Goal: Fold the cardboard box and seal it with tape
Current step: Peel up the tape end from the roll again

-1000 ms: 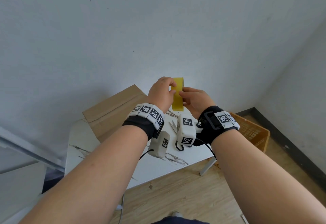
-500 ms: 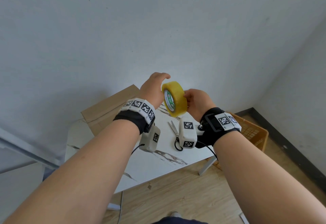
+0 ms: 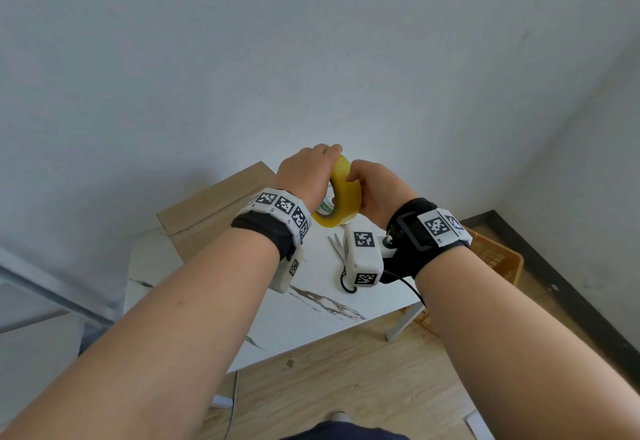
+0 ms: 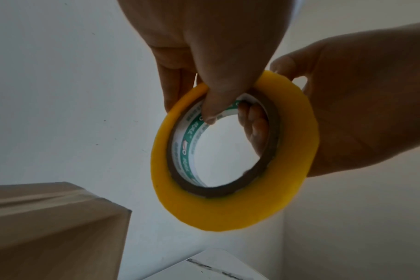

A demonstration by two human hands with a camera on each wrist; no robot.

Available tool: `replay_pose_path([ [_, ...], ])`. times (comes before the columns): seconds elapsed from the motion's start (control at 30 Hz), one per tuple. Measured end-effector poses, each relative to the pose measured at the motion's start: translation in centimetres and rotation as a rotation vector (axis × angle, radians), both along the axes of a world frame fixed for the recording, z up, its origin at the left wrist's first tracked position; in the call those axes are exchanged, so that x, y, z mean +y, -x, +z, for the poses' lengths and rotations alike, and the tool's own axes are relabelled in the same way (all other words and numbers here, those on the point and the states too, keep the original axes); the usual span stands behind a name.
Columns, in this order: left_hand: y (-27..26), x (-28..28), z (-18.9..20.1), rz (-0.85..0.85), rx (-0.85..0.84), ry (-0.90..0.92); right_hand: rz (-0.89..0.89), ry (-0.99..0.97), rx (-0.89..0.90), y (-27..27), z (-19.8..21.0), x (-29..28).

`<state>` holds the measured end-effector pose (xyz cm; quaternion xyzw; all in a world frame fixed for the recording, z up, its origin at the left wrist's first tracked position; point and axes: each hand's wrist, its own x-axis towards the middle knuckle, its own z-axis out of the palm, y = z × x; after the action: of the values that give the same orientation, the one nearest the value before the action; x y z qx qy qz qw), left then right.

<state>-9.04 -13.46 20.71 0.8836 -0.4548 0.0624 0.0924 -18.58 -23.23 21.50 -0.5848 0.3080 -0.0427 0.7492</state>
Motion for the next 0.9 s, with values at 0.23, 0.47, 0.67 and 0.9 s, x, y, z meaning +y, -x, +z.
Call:
replay_pose_path([
  [0.23,0.4,-0.3,0.5,-0.013,-0.082,-0.066,-0.04,0.054,0.023,0.2,0.2,0.3],
  [0.47,0.3,-0.4,0.4,-0.02,-0.106,-0.083,-0.018,0.131,0.07,0.1,-0.7,-0.3],
  [0.67,-0.1,-0.4,0.2,-0.026,-0.051,-0.041,-0.025,0.011,-0.033,0.6,-0.8,-0.6],
  [0.9,-1.1,0.2,0.0,0.12,0.259,0.213,0.103,0.014,-0.138,0.9,-1.3,-0.8],
])
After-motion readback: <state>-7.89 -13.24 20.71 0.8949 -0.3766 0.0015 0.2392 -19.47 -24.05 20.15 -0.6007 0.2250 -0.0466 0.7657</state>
